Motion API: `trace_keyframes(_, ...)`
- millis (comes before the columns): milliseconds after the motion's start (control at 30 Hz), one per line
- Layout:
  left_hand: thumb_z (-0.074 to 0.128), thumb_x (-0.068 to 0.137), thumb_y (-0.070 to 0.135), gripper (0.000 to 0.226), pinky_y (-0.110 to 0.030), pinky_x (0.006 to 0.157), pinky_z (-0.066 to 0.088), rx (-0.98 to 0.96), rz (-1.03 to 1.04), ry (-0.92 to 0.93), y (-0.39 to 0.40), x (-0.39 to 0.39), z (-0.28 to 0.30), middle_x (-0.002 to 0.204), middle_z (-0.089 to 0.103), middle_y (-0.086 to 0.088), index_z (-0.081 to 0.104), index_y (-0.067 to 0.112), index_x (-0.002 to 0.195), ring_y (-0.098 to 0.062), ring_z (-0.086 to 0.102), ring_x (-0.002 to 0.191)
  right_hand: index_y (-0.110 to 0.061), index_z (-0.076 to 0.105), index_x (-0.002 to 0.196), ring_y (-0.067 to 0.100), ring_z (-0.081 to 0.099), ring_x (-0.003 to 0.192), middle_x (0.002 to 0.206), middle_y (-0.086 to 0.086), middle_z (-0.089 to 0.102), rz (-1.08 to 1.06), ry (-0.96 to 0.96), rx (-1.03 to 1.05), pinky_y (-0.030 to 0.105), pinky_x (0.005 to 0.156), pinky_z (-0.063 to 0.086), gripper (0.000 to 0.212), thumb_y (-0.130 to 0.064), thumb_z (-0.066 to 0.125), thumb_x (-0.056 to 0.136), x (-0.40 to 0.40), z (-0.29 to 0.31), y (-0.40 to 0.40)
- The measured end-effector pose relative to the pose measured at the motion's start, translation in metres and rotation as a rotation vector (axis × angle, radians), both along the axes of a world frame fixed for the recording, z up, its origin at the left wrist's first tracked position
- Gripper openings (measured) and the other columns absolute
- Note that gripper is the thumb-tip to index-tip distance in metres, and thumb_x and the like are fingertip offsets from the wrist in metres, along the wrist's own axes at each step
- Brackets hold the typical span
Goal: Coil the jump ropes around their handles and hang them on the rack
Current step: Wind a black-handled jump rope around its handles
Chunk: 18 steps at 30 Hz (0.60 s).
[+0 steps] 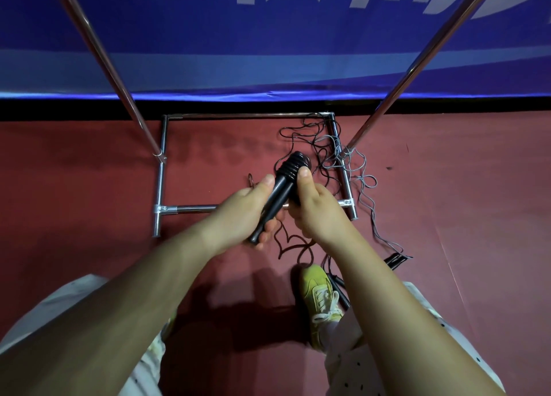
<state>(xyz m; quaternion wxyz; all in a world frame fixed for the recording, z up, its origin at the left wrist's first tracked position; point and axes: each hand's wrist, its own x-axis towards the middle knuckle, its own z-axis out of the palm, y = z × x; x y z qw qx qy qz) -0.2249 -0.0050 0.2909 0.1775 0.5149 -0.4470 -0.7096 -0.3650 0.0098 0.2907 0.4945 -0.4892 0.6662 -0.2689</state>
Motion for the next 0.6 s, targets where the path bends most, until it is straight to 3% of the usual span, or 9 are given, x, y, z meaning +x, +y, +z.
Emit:
trace_keyframes(133, 0.029, 0.1, 0.047, 0.052, -0.032, 0.053, 0.046, -0.189, -0.053, -0.226, -0.002, 0.002, -0.005, 0.056, 0.052, -0.001, 0.058, 0.012, 0.074, -0.019, 0.048, 0.048, -0.016, 0.045, 0.056, 0.013, 0.044, 0.051, 0.051, -0.005, 0.046, 0.019, 0.158, 0.035, 0.028, 0.053, 0.03, 0.065, -0.051, 0.013, 0.101, 0.0, 0.001, 0.002)
trace_keyframes(300, 0.031, 0.1, 0.043, 0.047, -0.042, 0.07, 0.048, -0.447, -0.104, -0.454, -0.005, 0.008, -0.004, 0.065, 0.056, -0.001, 0.054, 0.015, 0.07, -0.027, 0.053, 0.064, -0.01, 0.049, 0.052, 0.015, 0.057, 0.053, 0.047, 0.002, 0.059, 0.019, 0.149, 0.133, 0.029, 0.058, 0.036, 0.074, -0.059, 0.017, 0.098, -0.004, 0.004, 0.002)
trace_keyframes(367, 0.033, 0.099, 0.043, 0.044, -0.042, 0.073, 0.045, -0.509, -0.107, -0.52, -0.008, 0.01, -0.004, 0.07, 0.056, -0.004, 0.052, 0.015, 0.071, -0.03, 0.053, 0.073, -0.01, 0.05, 0.055, 0.02, 0.05, 0.047, 0.047, 0.001, 0.053, -0.035, 0.075, 0.105, 0.029, 0.056, 0.036, 0.07, -0.057, 0.023, 0.099, -0.004, 0.003, 0.001)
trace_keyframes(500, 0.038, 0.096, 0.048, 0.042, -0.04, 0.076, 0.045, -0.484, -0.108, -0.598, -0.012, 0.013, -0.006, 0.081, 0.059, -0.008, 0.057, 0.011, 0.088, -0.029, 0.055, 0.083, -0.014, 0.06, 0.075, 0.009, 0.029, 0.038, 0.056, -0.002, 0.044, -0.091, -0.216, 0.163, 0.023, 0.043, 0.024, 0.056, -0.05, 0.026, 0.102, -0.003, 0.002, 0.0)
trace_keyframes(600, 0.043, 0.094, 0.049, 0.033, -0.035, 0.069, 0.042, -0.436, -0.103, -0.605, -0.015, 0.014, -0.006, 0.078, 0.057, 0.002, 0.058, 0.02, 0.088, -0.02, 0.054, 0.077, -0.012, 0.057, 0.086, 0.007, 0.027, 0.04, 0.06, -0.004, 0.041, -0.014, -0.217, 0.202, 0.025, 0.046, 0.022, 0.056, -0.059, 0.027, 0.098, -0.001, 0.003, 0.002)
